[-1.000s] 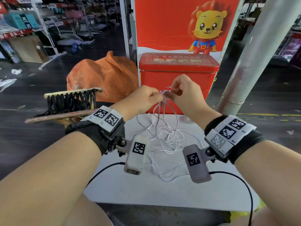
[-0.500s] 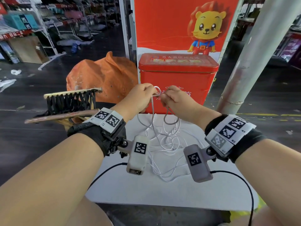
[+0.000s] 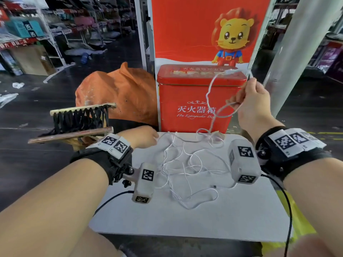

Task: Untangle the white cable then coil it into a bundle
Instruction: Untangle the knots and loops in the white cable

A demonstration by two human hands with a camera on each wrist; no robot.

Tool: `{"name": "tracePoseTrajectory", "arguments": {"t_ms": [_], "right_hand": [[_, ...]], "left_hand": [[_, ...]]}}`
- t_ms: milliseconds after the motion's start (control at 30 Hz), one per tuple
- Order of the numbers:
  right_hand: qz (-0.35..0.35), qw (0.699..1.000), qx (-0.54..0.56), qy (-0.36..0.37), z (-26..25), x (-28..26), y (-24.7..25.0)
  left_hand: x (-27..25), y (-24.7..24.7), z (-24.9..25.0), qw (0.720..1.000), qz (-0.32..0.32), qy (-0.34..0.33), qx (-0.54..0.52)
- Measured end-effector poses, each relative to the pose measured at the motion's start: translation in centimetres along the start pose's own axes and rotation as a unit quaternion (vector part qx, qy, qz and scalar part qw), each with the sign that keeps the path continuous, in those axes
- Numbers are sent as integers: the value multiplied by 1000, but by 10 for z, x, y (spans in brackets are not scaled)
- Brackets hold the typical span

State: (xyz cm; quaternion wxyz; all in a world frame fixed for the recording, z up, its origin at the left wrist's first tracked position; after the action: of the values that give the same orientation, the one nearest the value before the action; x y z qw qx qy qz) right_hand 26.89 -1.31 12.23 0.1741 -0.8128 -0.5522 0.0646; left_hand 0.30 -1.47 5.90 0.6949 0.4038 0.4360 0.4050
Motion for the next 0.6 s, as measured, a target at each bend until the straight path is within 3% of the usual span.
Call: {"name": "tracePoseTrajectory", "arguments": {"t_ms": [67, 133, 167, 233, 300, 433, 500, 600], "right_hand": [[-84, 993, -83, 9, -2, -5, -11], [-177, 958, -223, 28, 1, -15, -24], [-218, 933, -285, 41, 3, -22, -30], [-276, 892, -354, 53, 7, -35, -43], [-304, 877, -367, 57, 10, -42, -52], [-322, 862, -387, 52, 13, -44, -55], [-334, 845, -413, 56, 19, -45, -54], [-338, 849, -405, 42, 26, -46, -56]], "left_hand": [[-4, 15, 14, 982, 159, -54, -90], [-12, 33, 32, 911, 295, -131, -256], [-16, 39, 39, 883, 307, -162, -315], [-20, 44, 52, 871, 252, -202, -370], [-21, 40, 58, 881, 186, -214, -378], [-21, 42, 60, 844, 184, -194, -465], [-22, 45, 61, 846, 174, -180, -471], [-22, 41, 60, 871, 86, -148, -461]]}}
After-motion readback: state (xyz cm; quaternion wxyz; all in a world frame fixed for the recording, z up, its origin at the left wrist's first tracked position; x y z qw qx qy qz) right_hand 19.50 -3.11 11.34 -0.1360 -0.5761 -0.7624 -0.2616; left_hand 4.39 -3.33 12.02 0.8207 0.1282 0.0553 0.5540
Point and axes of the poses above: each hand's wrist, its own x-axis towards the middle knuckle, its own y-axis out of the back of the hand, z = x × y, the point moved 2 cm from there along x, towards the middle knuckle, and after that the axes turned 5 degrees about -y, right-handed, at the moved point
